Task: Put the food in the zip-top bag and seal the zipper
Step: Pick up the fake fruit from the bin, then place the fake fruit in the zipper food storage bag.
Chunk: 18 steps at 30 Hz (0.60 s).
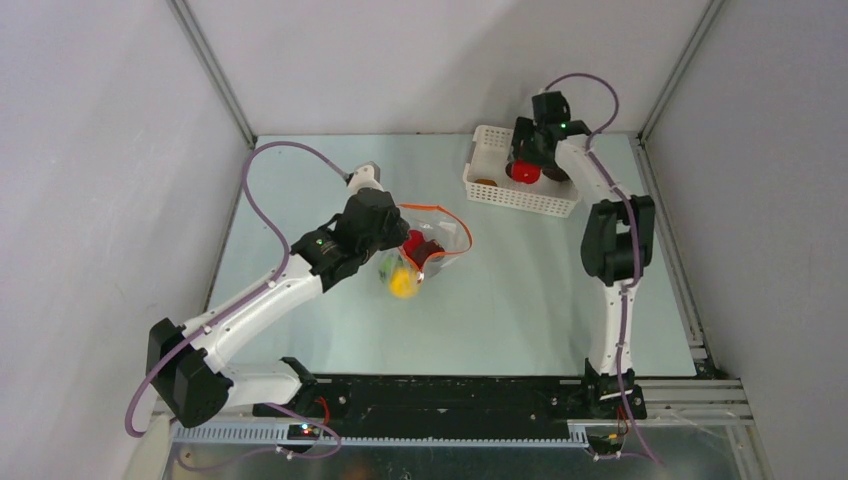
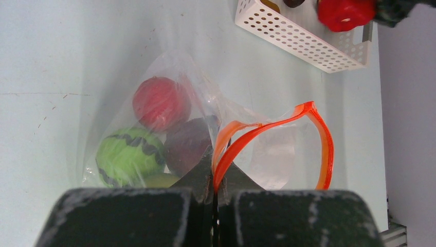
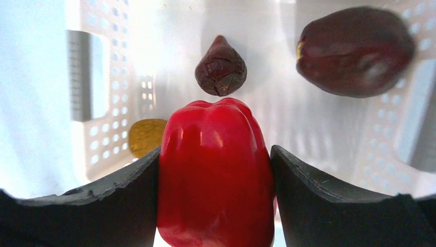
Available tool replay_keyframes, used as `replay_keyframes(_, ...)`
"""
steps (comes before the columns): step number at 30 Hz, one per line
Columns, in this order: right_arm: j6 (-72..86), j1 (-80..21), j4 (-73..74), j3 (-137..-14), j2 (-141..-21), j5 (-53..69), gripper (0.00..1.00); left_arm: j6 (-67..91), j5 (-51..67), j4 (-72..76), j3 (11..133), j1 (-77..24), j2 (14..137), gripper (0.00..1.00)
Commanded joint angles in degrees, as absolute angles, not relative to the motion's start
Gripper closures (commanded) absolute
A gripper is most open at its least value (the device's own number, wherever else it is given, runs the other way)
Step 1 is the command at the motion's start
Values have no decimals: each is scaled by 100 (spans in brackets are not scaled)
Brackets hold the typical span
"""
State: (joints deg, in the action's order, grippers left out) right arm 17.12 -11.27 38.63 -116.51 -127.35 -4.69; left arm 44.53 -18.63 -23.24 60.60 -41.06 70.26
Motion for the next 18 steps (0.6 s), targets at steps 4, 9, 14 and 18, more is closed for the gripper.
replay_keyframes(4, 1637, -1041, 3189, -10964, -11180, 105, 56, 4333, -1887, -2253, 6289, -4059, 6840, 100)
replay_keyframes(9, 1696, -1015, 2379, -10081, -10291, 1592, 56, 4333, -1869, -2235, 6256, -4060, 6809, 100)
replay_keyframes(14, 1989, -1018, 1531, -8819, -9148, 3281, 57, 4352, -1826, -2205, 6212, -4059, 6763, 100)
replay_keyframes(18, 2176, -1162, 1098, -8093, -8412, 4188, 57, 4374, -1747, -2159, 6159, -4055, 6742, 100)
